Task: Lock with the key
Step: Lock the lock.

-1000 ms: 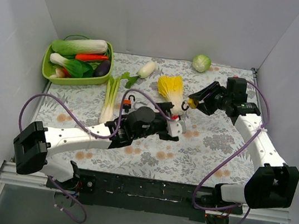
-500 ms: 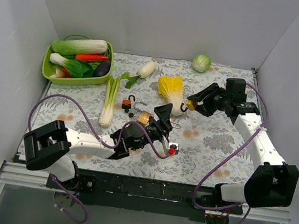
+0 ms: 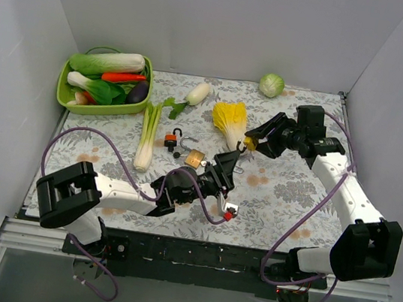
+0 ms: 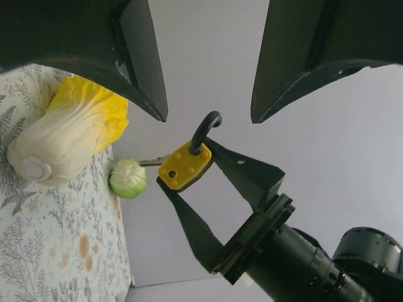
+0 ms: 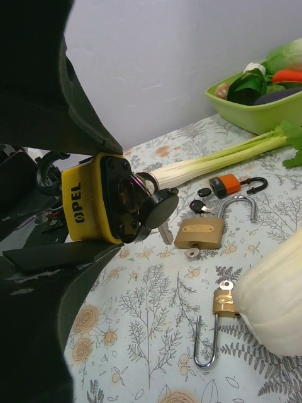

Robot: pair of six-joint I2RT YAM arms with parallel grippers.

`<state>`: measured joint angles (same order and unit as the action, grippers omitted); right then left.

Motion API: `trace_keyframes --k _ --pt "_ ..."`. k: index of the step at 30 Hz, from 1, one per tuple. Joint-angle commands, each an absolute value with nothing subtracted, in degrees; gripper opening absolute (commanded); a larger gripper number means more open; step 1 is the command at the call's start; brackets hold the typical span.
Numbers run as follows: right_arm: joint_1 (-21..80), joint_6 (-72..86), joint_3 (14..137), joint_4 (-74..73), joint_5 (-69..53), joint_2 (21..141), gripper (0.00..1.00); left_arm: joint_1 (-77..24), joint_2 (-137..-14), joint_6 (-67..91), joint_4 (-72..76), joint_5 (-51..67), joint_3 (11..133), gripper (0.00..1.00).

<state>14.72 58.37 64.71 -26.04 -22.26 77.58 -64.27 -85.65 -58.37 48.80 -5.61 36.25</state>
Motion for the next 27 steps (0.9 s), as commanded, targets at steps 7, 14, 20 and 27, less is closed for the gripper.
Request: trace_keyframes --k 7,14,20,27 --pt "17.75 58.36 64.78 -23.56 -22.85 76.55 0.01 -64.51 -87.36 -62.75 44.83 -4.57 38.49 0.51" --pt "18.28 57.83 63.72 -23.20 -22.85 76.12 0.01 -64.60 -88.59 -62.58 41.22 -7.29 40.60 0.44" --pt "18.28 57.83 62.49 -23.91 -22.76 75.85 0.01 -64.60 -88.16 -62.32 39.38 -9.40 40.96 0.38" --pt "18.19 58.27 62.31 -23.56 -23.46 75.67 0.01 -64.60 -87.63 -61.88 38.49 -10.11 40.25 0.31"
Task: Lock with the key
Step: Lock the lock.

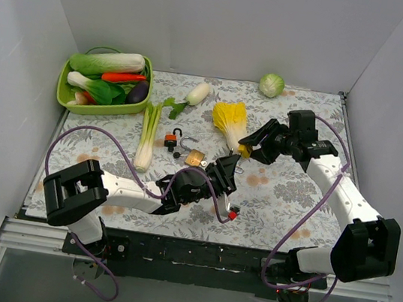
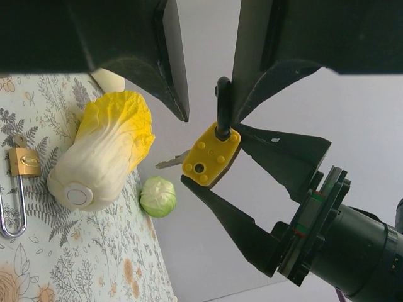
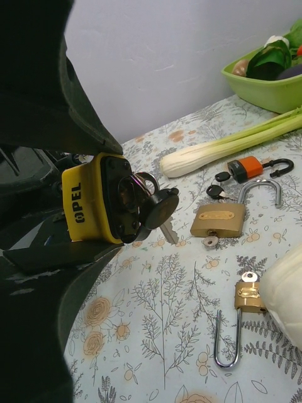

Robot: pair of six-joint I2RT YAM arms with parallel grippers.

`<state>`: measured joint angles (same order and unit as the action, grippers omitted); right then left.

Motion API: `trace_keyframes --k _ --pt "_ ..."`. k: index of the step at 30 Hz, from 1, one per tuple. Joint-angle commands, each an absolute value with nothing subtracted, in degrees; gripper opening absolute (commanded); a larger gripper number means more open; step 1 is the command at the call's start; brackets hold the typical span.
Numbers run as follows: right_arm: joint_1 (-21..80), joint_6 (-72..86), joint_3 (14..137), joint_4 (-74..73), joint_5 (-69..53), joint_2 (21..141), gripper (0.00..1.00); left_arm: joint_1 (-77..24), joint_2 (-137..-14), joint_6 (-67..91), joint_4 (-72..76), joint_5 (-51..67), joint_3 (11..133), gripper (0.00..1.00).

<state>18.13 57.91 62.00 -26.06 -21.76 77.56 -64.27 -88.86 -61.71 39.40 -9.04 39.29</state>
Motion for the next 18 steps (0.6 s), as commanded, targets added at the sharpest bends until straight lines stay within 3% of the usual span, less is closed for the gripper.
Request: trace_keyframes --k 1,5,8,12,13,14,16,18 --pt "18.37 58.27 62.05 -23.47 -23.55 75.76 0.01 -64.51 -87.71 -61.96 38.84 -10.28 40.34 0.31" --pt "18.63 58.36 61.09 -23.29 -24.17 75.41 0.01 -64.51 -88.33 -61.44 39.46 -10.72 40.87 0.30" --pt "19.07 58.88 59.77 -22.50 -24.96 75.15 0.01 -64.42 -88.77 -60.91 39.46 -11.25 41.39 0.23" --pt "19.25 60.03 57.92 -19.87 -27.06 74.97 0.01 -64.42 -89.03 -59.59 38.94 -11.95 41.75 0.06" --pt "19.16 60.55 57.48 -17.95 -27.77 74.71 0.10 -64.51 -88.95 -58.72 38.85 -12.13 41.84 0.00" --pt "19.25 60.73 56.96 -16.97 -28.82 74.62 0.38 -64.42 -88.77 -58.10 38.85 -12.48 41.84 0.00" --pt "19.25 60.82 56.95 -15.82 -29.26 74.27 0.50 -64.51 -87.81 -56.52 37.97 -12.74 42.36 0.00" --pt "18.99 61.43 56.78 -13.98 -30.23 74.18 0.68 -64.51 -86.93 -52.58 35.69 -12.74 42.80 0.00"
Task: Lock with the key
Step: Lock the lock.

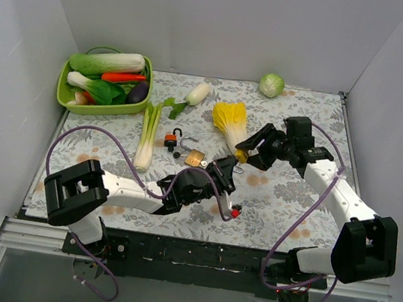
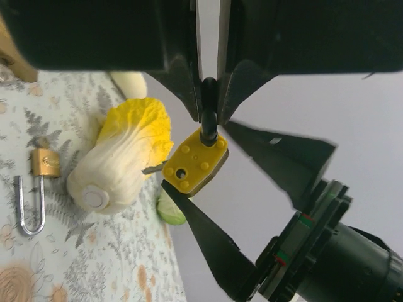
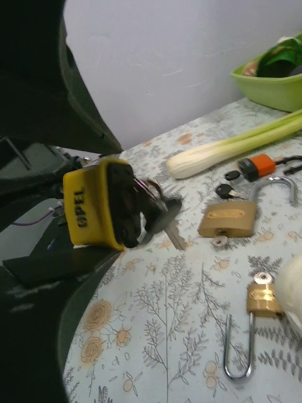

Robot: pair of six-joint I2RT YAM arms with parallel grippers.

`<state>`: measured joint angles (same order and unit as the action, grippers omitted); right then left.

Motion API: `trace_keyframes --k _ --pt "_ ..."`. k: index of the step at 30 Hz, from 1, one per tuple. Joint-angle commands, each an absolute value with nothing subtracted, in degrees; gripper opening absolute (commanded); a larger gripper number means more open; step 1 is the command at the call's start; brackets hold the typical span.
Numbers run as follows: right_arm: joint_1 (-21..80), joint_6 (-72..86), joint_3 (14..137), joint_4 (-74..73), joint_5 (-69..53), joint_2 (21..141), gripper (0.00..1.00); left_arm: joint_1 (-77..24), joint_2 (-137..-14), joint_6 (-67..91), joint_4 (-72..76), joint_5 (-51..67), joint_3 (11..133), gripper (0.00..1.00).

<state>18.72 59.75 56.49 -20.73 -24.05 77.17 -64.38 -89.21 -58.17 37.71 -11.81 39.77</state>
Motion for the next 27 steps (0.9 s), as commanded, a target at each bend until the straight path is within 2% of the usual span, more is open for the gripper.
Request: trace_keyframes --k 1,2,3,8,13,16,20,21,23,24,27 --pt "18.72 61.52 56.86 -13.37 -30.76 74.18 0.77 -64.51 -86.40 -50.73 34.64 -12.83 43.67 0.00" --pt "18.20 60.91 56.95 -12.14 -32.07 74.27 0.88 -64.42 -85.27 -46.80 33.41 -12.92 44.29 0.00" --pt "17.24 60.56 57.48 -12.30 -32.17 74.27 0.91 -64.51 -84.47 -45.02 30.96 -12.83 44.73 0.00" --pt "12.40 55.49 58.71 -7.92 -38.48 74.01 0.94 -64.51 -79.46 -31.23 23.93 -11.52 48.15 0.00" --pt "5.90 49.76 59.41 1.72 -44.55 71.81 0.95 -63.46 -73.31 -5.61 14.69 -7.84 55.45 0.00" --pt "2.47 43.96 60.55 6.49 -50.52 71.19 0.95 -61.71 -68.83 9.59 14.15 -3.53 56.95 0.00" --pt "0.62 32.72 63.02 10.09 -64.46 70.75 0.95 -56.09 -66.54 29.14 7.06 6.30 62.56 0.00" --pt "0.53 30.43 63.63 10.37 -66.69 70.32 0.95 -51.90 -66.53 33.79 5.99 12.24 65.10 0.00" --pt "0.53 22.61 64.25 8.45 -70.38 68.30 0.98 -47.83 -66.27 43.53 4.23 18.25 66.70 0.00" --pt "0.61 20.33 64.25 7.65 -71.10 67.25 0.98 -44.94 -66.27 45.59 3.61 25.07 67.23 0.00" --pt "0.62 14.51 62.76 7.38 -73.74 63.12 0.98 -42.02 -65.66 50.35 2.02 33.82 68.73 0.00"
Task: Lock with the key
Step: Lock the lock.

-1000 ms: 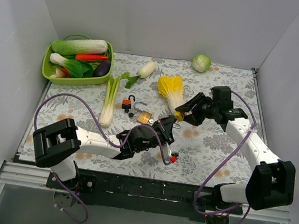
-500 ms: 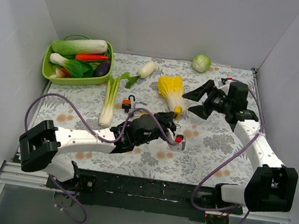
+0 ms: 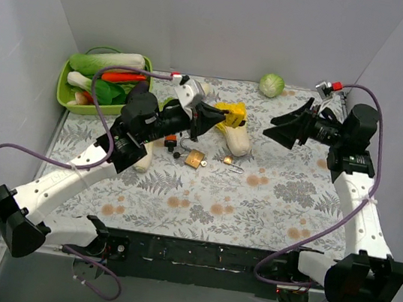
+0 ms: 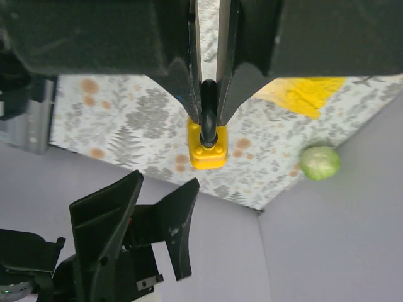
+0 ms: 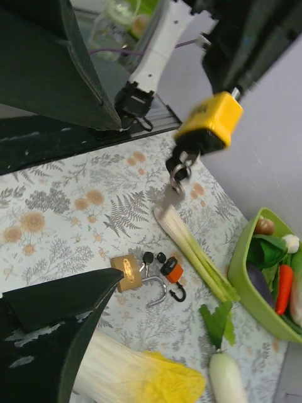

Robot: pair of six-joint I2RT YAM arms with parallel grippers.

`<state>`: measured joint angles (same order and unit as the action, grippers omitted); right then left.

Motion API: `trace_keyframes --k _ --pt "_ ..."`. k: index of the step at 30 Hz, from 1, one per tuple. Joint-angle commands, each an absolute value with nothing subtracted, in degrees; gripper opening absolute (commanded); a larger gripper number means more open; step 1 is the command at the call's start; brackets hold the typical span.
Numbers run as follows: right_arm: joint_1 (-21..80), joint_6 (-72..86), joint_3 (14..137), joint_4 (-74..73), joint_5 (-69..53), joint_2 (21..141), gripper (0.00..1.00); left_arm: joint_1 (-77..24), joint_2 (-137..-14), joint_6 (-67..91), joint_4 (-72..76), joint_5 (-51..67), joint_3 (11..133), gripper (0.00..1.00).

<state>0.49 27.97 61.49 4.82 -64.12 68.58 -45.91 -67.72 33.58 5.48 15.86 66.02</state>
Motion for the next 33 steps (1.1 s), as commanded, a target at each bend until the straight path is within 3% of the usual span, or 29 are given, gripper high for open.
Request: trace_keyframes --k 1,5,9,11,28,33 --pt "0.53 13.63 62.49 7.21 -74.18 61.10 0.98 -41.84 -65.48 51.32 2.02 38.01 68.82 0.00" --pt "1.92 5.74 62.92 3.80 -77.61 57.40 0.98 -40.08 -64.78 55.62 3.24 45.69 68.38 0.00" --pt "10.17 -16.28 69.95 -17.88 -70.42 58.09 0.98 -39.03 -65.13 61.69 6.32 49.83 67.85 0.00" --pt "15.17 -19.41 72.32 -24.33 -66.73 59.32 0.98 -38.85 -65.65 63.37 7.29 50.45 67.85 0.00" --pt "28.03 -14.51 74.71 -22.68 -62.76 63.81 0.87 -36.30 -66.80 68.64 12.04 51.16 64.95 0.00" --pt "30.76 -13.62 74.18 -21.53 -59.86 64.68 0.66 -36.21 -66.36 69.00 11.87 49.84 64.42 0.00"
